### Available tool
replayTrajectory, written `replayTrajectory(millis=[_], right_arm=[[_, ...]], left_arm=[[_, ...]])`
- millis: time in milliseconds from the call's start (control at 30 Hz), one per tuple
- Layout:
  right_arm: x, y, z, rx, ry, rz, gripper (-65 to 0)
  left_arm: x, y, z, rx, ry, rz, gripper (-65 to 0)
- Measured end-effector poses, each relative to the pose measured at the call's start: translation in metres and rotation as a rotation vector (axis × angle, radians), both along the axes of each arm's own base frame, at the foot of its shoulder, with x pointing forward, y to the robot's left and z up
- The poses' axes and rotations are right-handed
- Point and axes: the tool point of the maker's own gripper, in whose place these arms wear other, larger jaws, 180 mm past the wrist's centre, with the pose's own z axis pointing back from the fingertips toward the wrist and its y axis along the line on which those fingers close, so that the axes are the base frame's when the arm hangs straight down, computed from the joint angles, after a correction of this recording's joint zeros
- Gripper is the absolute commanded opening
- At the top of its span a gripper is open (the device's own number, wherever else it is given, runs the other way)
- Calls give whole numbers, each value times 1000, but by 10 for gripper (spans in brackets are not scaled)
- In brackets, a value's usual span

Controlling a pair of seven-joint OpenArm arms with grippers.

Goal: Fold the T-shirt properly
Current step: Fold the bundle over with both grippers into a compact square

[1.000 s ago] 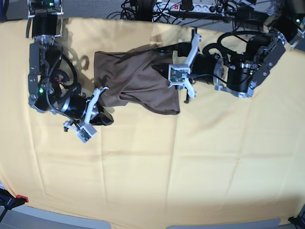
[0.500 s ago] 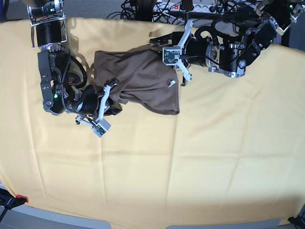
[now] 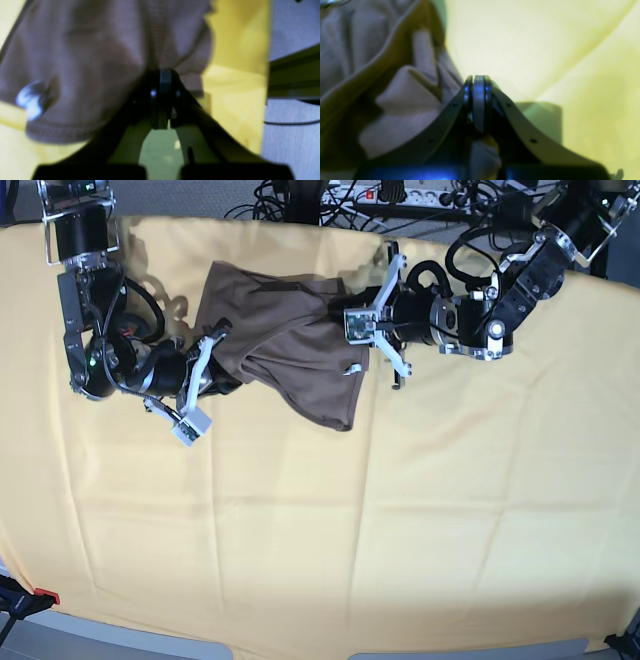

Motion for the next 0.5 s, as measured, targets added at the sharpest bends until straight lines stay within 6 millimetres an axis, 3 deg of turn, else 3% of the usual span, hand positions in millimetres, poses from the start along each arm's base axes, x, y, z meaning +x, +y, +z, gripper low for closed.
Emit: replayTrajectory(millis=[267,500], right_arm=[[-39,-5,3,-11,16,52,-650],[-68,5,3,9,40,82,-650]], left_arm=[[49,9,-21,-74,51,117,-650],[95,-8,-24,-121,16,179,-650]])
